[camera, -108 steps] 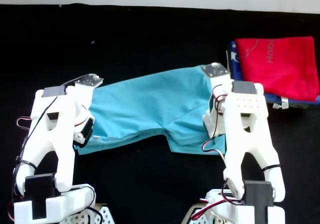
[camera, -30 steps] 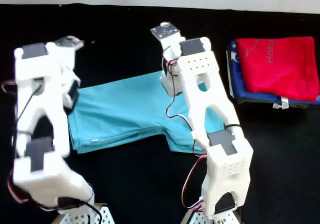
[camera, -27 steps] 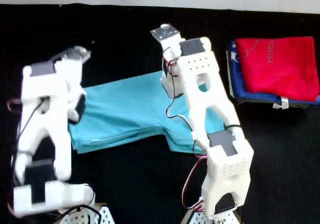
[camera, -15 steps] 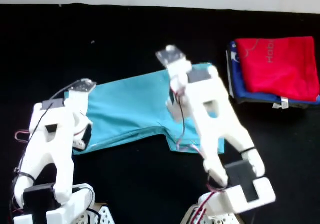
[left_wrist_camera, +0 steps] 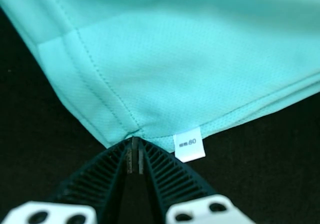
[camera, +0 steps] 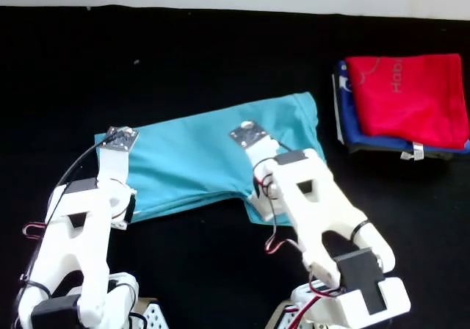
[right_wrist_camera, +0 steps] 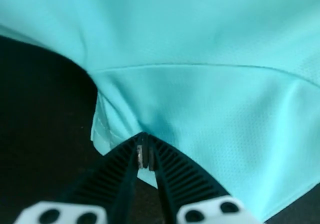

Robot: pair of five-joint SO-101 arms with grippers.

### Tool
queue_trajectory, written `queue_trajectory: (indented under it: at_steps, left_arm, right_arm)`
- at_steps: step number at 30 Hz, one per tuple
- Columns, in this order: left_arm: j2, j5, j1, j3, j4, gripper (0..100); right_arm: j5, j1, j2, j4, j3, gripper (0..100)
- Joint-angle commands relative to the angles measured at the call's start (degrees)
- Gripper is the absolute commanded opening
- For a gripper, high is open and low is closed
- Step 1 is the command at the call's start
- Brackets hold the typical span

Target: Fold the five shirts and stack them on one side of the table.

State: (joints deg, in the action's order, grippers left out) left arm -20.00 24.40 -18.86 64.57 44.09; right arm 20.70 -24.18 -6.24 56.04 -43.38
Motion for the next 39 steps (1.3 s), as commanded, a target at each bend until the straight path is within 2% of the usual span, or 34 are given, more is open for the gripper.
queue_trajectory:
  at_steps: [1,8,10,14,18,23,26,29,37,39]
  left_arm:
    - [0.0,0.2,-0.8,0.7,-2.9,1]
    - [0.0,0.2,-0.8,0.7,-3.1,1]
    - [0.0,0.2,-0.9,0.7,-3.1,1]
    - [0.0,0.1,-0.9,0.7,-3.1,1]
    - [0.0,0.1,-0.9,0.7,-3.1,1]
    - [0.0,0.1,-1.0,0.7,-3.1,1]
    - [0.0,0.0,-2.1,0.6,-3.1,1]
    - [0.0,0.0,-2.1,0.6,-3.1,1]
    - [0.0,0.0,-2.1,0.6,-3.2,1]
    - [0.0,0.0,-2.1,0.6,-3.2,1]
  right_arm:
    - [0.7,-4.0,-1.5,4.4,1.1,0.9]
    - [1.1,-5.2,-10.2,8.4,7.9,1.0]
    - [4.7,-5.2,-12.3,10.5,7.7,3.3]
    - [10.3,-5.1,-13.8,18.3,6.5,15.3]
    - [18.5,-5.1,-13.8,20.7,2.7,16.6]
    - [24.1,-3.9,-13.2,12.2,-3.5,17.7]
    - [25.2,-2.8,-13.1,5.6,-5.7,23.5]
    - [25.3,-2.4,-12.7,1.1,-8.0,24.5]
    - [25.1,-2.3,1.8,-5.3,-8.1,24.5]
    - [25.0,-2.3,3.3,-3.6,-6.0,24.5]
